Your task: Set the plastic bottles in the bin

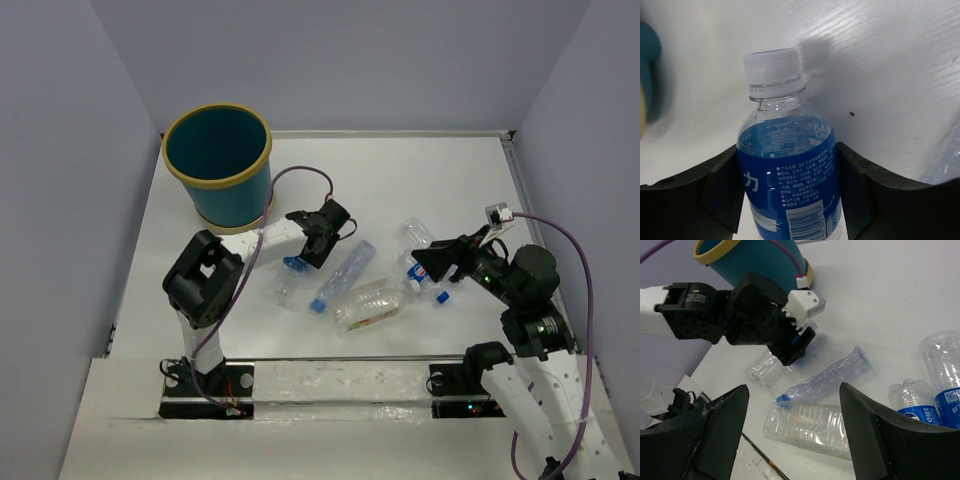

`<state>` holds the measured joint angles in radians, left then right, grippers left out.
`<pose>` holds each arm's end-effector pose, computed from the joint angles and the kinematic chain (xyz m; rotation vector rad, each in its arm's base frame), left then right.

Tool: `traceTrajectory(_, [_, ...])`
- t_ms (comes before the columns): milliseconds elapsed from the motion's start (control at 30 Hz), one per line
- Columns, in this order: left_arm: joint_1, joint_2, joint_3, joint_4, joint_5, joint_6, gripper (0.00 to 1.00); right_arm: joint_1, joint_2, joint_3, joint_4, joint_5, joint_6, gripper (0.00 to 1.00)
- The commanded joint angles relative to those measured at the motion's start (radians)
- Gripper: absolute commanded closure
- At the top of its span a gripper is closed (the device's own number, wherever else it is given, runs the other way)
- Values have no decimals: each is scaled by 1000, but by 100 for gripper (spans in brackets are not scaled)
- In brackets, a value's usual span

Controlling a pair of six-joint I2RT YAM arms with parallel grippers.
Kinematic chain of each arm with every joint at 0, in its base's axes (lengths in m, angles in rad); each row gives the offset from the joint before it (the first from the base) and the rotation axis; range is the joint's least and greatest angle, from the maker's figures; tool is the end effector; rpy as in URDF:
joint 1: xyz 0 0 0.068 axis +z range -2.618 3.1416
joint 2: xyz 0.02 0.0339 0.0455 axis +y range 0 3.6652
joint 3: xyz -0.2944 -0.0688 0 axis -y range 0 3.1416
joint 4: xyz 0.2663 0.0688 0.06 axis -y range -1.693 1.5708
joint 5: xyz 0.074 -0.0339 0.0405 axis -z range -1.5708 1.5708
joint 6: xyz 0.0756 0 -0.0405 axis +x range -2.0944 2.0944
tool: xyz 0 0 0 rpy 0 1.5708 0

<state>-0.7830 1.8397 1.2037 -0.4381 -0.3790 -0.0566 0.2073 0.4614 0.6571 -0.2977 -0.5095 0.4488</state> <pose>0.3152 -0.2742 0.1606 0.7849 2.4120 0.1819 0.1345 0.0660 0.3410 -0.1917 1.7333 0.9123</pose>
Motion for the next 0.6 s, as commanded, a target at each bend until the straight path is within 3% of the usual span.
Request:
traceTrajectory(0, [5, -187, 150, -47, -112, -15, 53, 4, 6, -8, 60, -18, 11, 22])
traceTrajectory(200, [8, -413, 362, 62, -162, -9, 52, 4, 17, -40, 97, -43, 39, 22])
traceTrajectory(267, [8, -502, 372, 255, -179, 20, 51, 4, 22, -48, 104, -46, 47, 22])
traceTrajectory(367, [36, -563, 408, 393, -241, 57, 48, 4, 22, -48, 109, -41, 47, 23])
traceTrajectory(567, [305, -573, 384, 649, -290, 110, 45, 4, 39, -37, 130, -55, 60, 23])
